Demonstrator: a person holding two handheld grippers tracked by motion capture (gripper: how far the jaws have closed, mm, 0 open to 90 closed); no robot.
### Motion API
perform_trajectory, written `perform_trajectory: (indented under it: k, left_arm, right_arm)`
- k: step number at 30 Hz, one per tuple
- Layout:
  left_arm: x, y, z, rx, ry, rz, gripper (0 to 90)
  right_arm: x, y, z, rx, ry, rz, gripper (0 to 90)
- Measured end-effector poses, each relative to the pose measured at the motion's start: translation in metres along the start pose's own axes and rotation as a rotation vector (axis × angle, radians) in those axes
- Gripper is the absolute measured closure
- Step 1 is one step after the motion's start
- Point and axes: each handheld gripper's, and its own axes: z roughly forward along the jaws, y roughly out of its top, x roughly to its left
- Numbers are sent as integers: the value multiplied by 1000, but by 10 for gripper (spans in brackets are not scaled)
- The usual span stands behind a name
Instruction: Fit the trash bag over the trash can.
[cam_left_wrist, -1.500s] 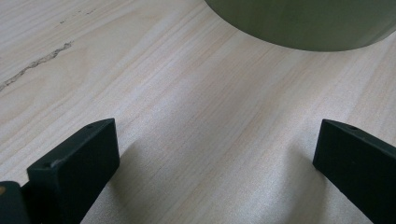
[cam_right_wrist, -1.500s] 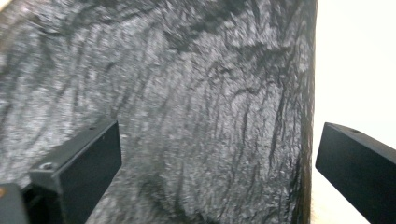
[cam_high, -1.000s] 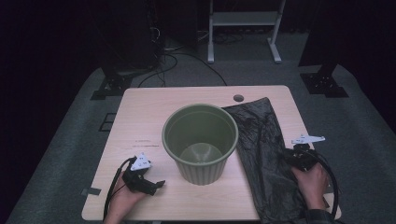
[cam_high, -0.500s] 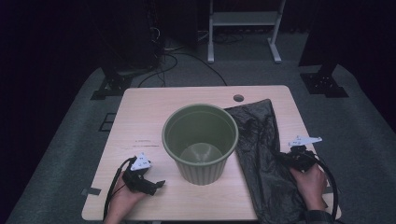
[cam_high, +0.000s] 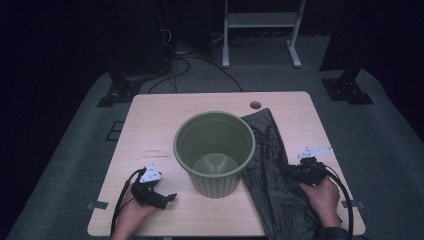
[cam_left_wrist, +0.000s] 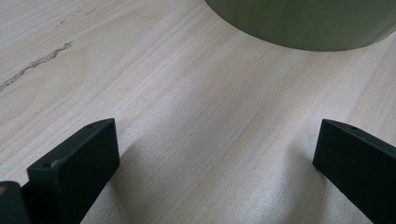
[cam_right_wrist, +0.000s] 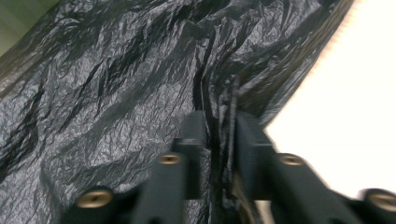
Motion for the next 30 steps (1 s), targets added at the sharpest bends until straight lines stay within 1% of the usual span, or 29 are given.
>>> perform_trajectory:
  k: [1, 2, 3, 4, 5, 6, 7, 8, 9, 12, 13, 18, 20, 22, 23, 25, 26, 27, 30]
  left_arm:
    - [0, 0, 0, 0, 0, 0, 0]
    - [0, 0, 0, 0, 0, 0, 0]
    - [0, 0, 0, 0, 0, 0, 0]
    - [0, 0, 0, 0, 0, 0, 0]
    - [0, 0, 0, 0, 0, 0, 0]
    - [0, 0, 0, 0, 0, 0, 0]
    - [0, 0, 0, 0, 0, 0, 0]
    - [0, 0, 0, 0, 0, 0, 0]
    - [0, 0, 0, 0, 0, 0, 0]
    - [0, 0, 0, 0, 0, 0, 0]
    - [0, 0, 0, 0, 0, 0, 0]
    - [0, 0, 0, 0, 0, 0, 0]
    - [0, 0, 0, 0, 0, 0, 0]
    - [0, 0, 0, 0, 0, 1, 0]
    - [0, 0, 0, 0, 0, 0, 0]
    - [0, 0, 0, 0, 0, 0, 0]
    - [0, 0, 0, 0, 0, 0, 0]
    - [0, 0, 0, 0, 0, 0, 0]
    - [0, 0, 0, 0, 0, 1, 0]
  right_arm:
    - [0, 1, 1, -3, -5, 6, 667]
    - [0, 1, 1, -5, 1, 17, 556]
    - [0, 2, 2, -5, 5, 22, 495]
    - [0, 3, 2, -7, 3, 34, 443]
    - [0, 3, 2, -7, 3, 34, 443]
    - [0, 6, 4, 9, 22, 54, 348]
    - [0, 8, 6, 15, 21, 57, 309]
    - [0, 8, 6, 15, 21, 57, 309]
    - [1, 13, 9, 27, 26, 65, 247]
    - [3, 15, 12, 16, 31, 65, 224]
    - [5, 17, 16, 13, 39, 72, 202]
    - [10, 20, 21, 9, 45, 72, 186]
    - [15, 23, 25, 5, 53, 67, 172]
    - [17, 24, 27, 5, 54, 64, 165]
    - [20, 26, 30, -1, 63, 59, 152]
    - [24, 27, 33, -3, 64, 59, 133]
    - [24, 27, 33, -3, 64, 59, 133]
    - [28, 30, 35, -15, 79, 58, 132]
    - [31, 33, 37, -27, 89, 56, 129]
